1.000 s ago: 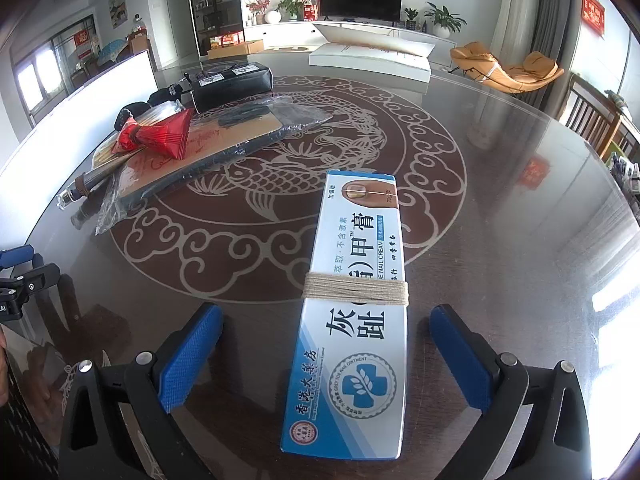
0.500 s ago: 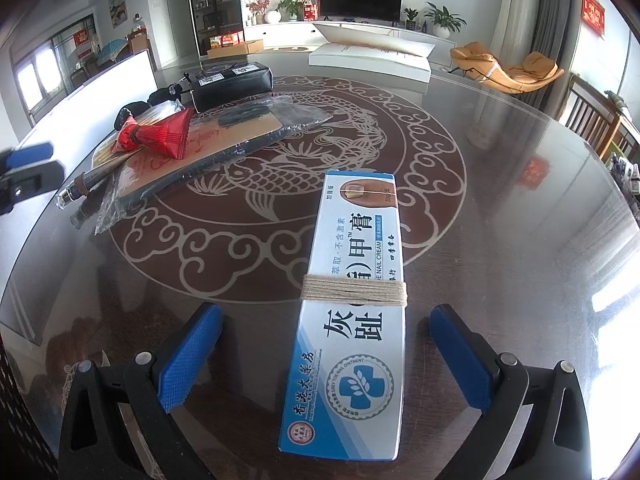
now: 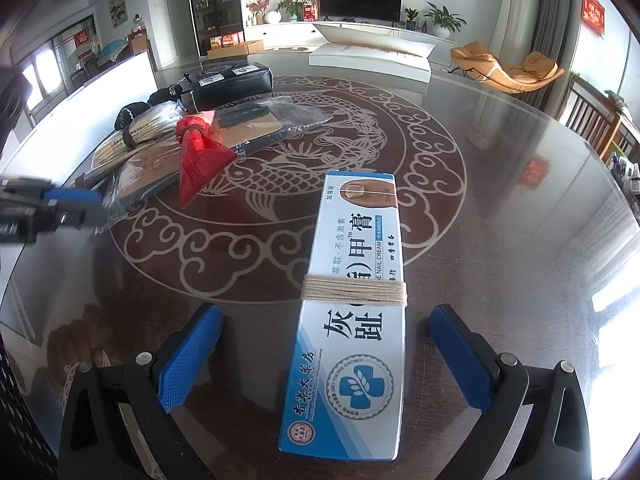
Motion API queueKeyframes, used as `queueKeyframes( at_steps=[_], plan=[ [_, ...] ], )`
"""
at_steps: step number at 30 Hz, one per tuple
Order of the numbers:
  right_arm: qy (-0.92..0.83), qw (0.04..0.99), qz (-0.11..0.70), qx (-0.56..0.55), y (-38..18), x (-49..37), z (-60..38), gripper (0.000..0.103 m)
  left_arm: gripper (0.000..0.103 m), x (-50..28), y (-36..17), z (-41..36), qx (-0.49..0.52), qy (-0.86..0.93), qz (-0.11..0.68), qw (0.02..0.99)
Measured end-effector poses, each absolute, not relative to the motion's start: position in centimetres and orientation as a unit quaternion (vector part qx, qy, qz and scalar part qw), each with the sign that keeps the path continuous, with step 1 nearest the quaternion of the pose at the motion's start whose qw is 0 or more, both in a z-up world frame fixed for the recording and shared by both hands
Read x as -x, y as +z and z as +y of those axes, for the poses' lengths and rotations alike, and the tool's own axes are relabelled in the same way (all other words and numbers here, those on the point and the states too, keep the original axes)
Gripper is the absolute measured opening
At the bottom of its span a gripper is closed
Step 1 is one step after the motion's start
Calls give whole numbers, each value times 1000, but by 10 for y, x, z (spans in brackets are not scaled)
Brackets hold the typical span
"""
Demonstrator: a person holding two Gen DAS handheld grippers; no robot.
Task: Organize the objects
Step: 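Lift the blue cream box with the right tool, then grasp the red wrapped candy packet with the left tool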
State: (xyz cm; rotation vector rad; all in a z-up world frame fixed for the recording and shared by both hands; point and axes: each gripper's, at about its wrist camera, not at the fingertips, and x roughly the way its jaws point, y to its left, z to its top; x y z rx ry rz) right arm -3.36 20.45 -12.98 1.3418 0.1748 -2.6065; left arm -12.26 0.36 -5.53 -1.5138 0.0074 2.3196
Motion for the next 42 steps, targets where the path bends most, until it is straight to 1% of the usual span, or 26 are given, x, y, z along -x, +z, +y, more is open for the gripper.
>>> queueKeyframes(
  at_steps=[1,3,5,8,11,13,15,17,18,19,20,21,24,27,29,32,34,35,36,37,39,41,42],
  plan=[
    [-883,102,59,-454,-130,34,204,103,40,111,-58,4,537,822,-3,190],
    [-883,102,59,-454,-130,34,204,103,50,96,-60,3,527,830,-22,181],
    [-883,102,59,-454,-130,34,205,103,57,97,-59,3,524,833,-58,169],
    [-883,102,59,-454,-130,34,205,103,57,117,-46,18,514,839,-97,147],
    [-883,102,59,-454,-130,34,205,103,57,151,-30,41,501,849,-115,120],
    [-883,102,59,-454,-130,34,204,103,61,178,-27,61,509,849,-110,91],
    [-883,102,59,-454,-130,34,204,103,73,202,-33,76,528,844,-82,45],
    [-883,102,59,-454,-130,34,205,103,73,221,-49,92,554,832,-33,5],
    [-883,102,59,-454,-130,34,205,103,69,220,-49,97,538,843,3,-8],
    [-883,102,59,-454,-130,34,205,103,56,215,-48,98,520,854,17,2],
    [-883,102,59,-454,-130,34,204,103,25,209,-47,94,505,863,5,26],
    [-883,102,59,-454,-130,34,204,103,18,201,-46,87,502,864,-5,41],
    [-883,102,59,-454,-130,34,204,103,18,164,-47,62,493,868,-12,59],
    [-883,102,59,-454,-130,34,204,103,18,123,-54,28,505,859,-45,74],
    [-883,102,59,-454,-130,34,204,103,18,95,-58,9,503,859,-53,71],
    [-883,102,59,-454,-130,34,204,103,20,75,-58,-7,498,864,-55,47],
    [-883,102,59,-454,-130,34,204,103,29,71,-58,-9,490,867,-68,56],
    [-883,102,59,-454,-130,34,204,103,48,70,-58,-8,486,869,-67,58],
    [-883,102,59,-454,-130,34,204,103,74,73,-60,-4,486,871,-58,52],
    [-883,102,59,-454,-130,34,204,103,82,74,-61,0,486,872,-48,41],
    [-883,102,59,-454,-130,34,204,103,87,73,-65,8,477,878,-30,37],
    [-883,102,59,-454,-130,34,204,103,90,70,-68,13,477,878,5,34],
    [-883,102,59,-454,-130,34,204,103,95,68,-69,16,476,879,21,34]
  ],
)
